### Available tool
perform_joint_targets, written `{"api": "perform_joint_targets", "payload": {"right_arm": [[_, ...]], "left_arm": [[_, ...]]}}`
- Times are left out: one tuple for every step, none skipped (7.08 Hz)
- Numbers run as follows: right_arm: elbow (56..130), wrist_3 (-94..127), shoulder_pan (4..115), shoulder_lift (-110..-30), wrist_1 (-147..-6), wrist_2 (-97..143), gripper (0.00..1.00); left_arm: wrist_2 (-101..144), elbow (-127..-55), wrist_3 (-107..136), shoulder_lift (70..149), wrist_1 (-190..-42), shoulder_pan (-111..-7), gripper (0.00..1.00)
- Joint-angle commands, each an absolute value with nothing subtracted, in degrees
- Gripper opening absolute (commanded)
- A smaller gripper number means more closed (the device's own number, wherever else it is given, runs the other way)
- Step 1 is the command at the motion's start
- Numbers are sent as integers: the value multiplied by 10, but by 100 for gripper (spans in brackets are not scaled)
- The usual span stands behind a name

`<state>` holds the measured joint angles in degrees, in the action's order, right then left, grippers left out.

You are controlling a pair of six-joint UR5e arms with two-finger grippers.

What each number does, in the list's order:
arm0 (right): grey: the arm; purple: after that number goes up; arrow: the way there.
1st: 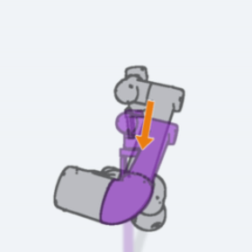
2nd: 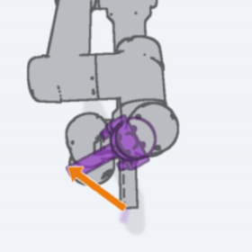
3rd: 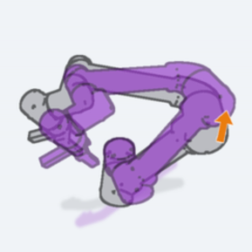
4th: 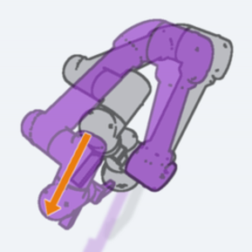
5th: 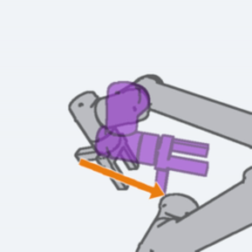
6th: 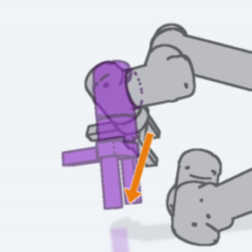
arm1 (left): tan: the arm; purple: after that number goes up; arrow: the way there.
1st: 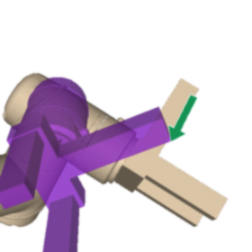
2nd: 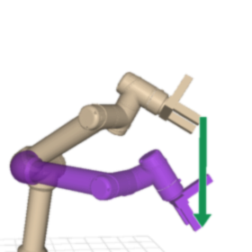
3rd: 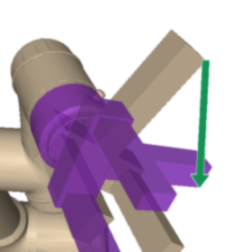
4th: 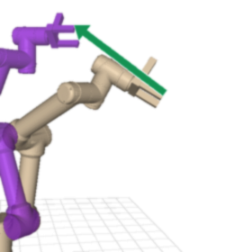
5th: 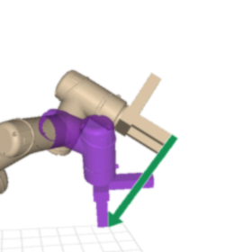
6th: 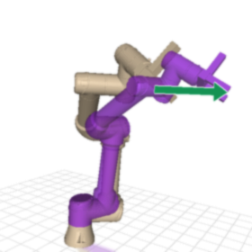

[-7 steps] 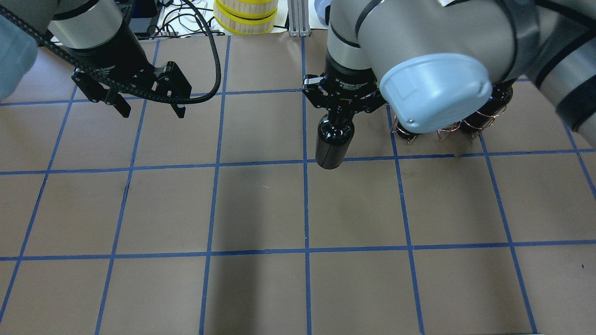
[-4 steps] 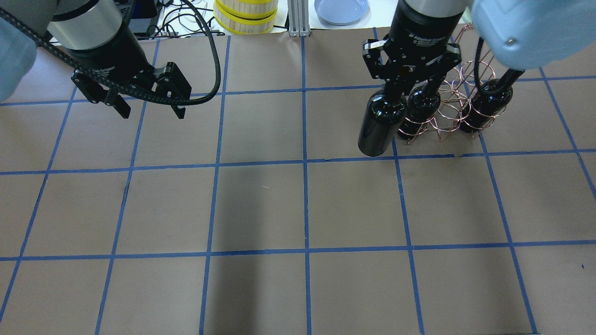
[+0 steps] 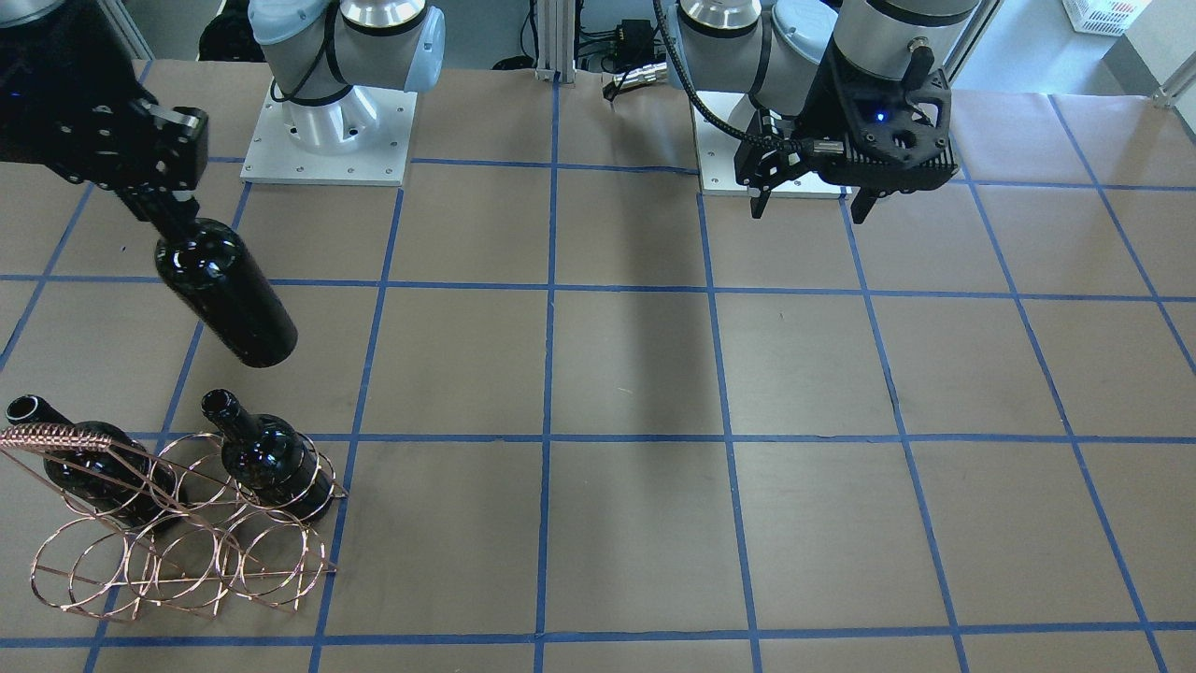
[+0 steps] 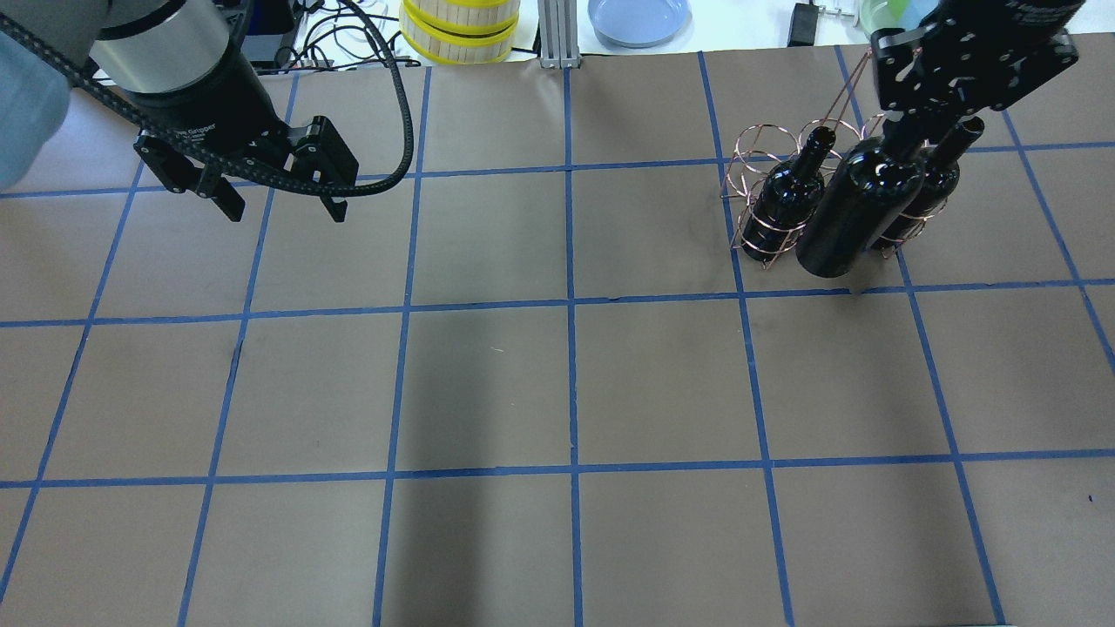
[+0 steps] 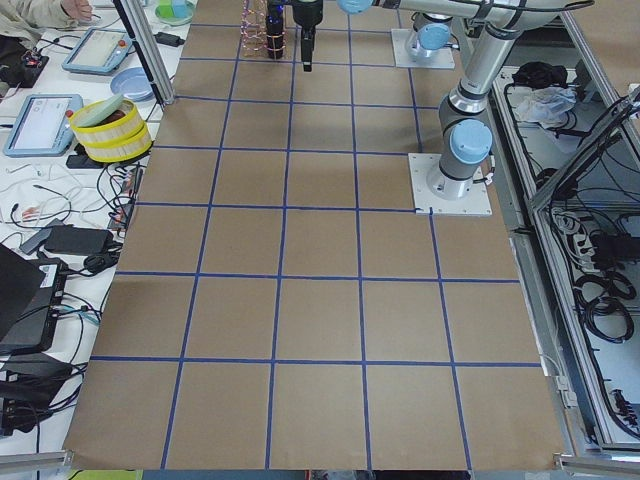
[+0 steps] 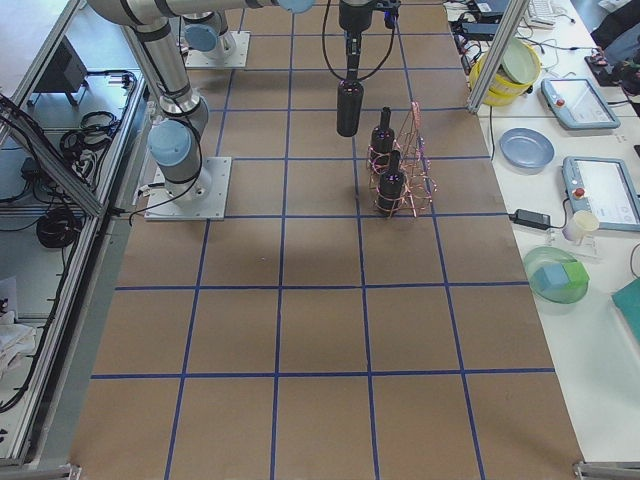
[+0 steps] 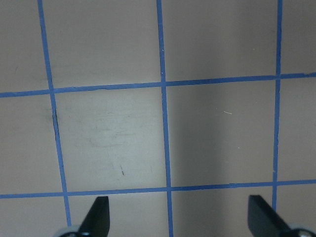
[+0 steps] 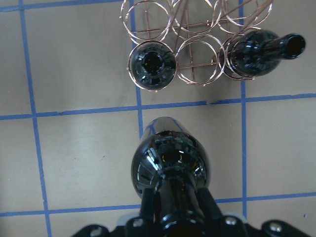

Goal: Place wine into wine basket
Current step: 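Lift the bottle with the right gripper toward the wire rack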

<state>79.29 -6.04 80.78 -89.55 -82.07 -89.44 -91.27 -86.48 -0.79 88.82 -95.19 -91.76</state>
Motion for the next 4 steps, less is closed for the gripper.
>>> {"api": "perform_joint_targets", "payload": {"right_arm": [[777,-119,760,-888,-823,-897,0],[760,-119,758,-867,-830,-896,0],[732,-118,758,-827,-844,-893,0],[723,-119,758,-800,-868,-897,0]], "left_arm": [[-912,-865,-8,889,-952,-918,100],[-912,-865,-8,889,-953,-918,100],[-912,-866,-8,889,-953,-918,100],[-912,-866,-8,888,-953,-918,100]]}}
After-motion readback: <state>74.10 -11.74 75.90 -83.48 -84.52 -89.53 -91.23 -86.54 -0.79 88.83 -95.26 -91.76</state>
